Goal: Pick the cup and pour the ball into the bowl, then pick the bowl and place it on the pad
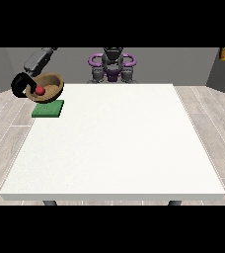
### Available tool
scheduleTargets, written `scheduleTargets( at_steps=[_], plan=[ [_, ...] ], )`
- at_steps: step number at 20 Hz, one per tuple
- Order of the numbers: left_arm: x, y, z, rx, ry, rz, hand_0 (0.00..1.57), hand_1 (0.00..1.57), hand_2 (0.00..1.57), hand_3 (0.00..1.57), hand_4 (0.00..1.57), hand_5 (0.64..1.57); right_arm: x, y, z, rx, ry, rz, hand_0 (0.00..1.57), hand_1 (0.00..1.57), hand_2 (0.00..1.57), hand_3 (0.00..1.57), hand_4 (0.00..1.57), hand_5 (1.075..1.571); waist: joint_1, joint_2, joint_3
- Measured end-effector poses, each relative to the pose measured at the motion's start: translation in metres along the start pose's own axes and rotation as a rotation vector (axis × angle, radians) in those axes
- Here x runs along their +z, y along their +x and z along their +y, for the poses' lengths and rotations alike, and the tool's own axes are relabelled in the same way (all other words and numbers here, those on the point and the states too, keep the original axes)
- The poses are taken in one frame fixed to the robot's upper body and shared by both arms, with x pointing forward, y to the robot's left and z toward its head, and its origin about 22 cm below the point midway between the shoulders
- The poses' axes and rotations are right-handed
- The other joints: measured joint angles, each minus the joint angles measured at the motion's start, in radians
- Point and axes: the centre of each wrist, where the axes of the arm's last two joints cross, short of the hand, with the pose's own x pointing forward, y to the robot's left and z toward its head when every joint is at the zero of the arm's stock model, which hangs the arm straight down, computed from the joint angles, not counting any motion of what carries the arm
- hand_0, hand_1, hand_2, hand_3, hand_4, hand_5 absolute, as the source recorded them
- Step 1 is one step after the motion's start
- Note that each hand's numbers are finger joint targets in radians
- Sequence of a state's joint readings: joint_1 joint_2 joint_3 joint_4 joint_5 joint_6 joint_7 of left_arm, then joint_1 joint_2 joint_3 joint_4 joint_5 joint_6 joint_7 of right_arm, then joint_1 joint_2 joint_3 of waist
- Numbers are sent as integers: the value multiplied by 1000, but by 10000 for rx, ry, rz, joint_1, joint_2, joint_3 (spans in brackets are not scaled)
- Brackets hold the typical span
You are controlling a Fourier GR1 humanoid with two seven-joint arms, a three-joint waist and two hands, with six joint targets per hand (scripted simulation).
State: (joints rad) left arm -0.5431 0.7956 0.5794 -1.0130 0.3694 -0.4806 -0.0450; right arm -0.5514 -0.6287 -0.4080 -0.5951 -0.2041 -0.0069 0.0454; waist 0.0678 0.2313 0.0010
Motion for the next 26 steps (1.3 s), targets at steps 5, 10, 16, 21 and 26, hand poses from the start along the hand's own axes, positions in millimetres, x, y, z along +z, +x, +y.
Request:
scheduleTargets(
  at_steps=[5, 10, 16, 21, 26],
  plan=[
    [-1, 3, 4, -32, 100, -104, 0, 0, 0, 0, 1195, 1561, -2, 13, -4, 123, -735, -295, 1508, 1508, 1412, 824, 0, 1552, -90, 54, -7],
    [4, 5, 18, -98, 285, -209, 0, 0, 0, 0, 1188, 1565, -4, 14, 5, -236, -953, -508, 1456, 1456, 1401, 759, 0, 1532, -81, 190, -8],
    [6, 4, 23, -105, 339, -425, 0, 0, 0, 0, 1194, 1567, -7, 20, 25, -555, -985, -884, 1151, 1151, 1324, 1000, 187, 1532, 1, 422, -5],
    [3, 13, 22, -198, 240, -773, 0, 0, 0, 0, 1205, 1568, -9, 26, 17, 0, -873, -1051, 0, 0, 0, 0, 0, 1435, 279, 769, -5],
    [-3, 6, 0, -111, -8, -554, 0, 0, 0, 0, 1190, 1569, -10, 17, 30, 693, -515, -618, 0, 0, 0, 0, 0, 1395, 423, 330, 0]
  ],
)
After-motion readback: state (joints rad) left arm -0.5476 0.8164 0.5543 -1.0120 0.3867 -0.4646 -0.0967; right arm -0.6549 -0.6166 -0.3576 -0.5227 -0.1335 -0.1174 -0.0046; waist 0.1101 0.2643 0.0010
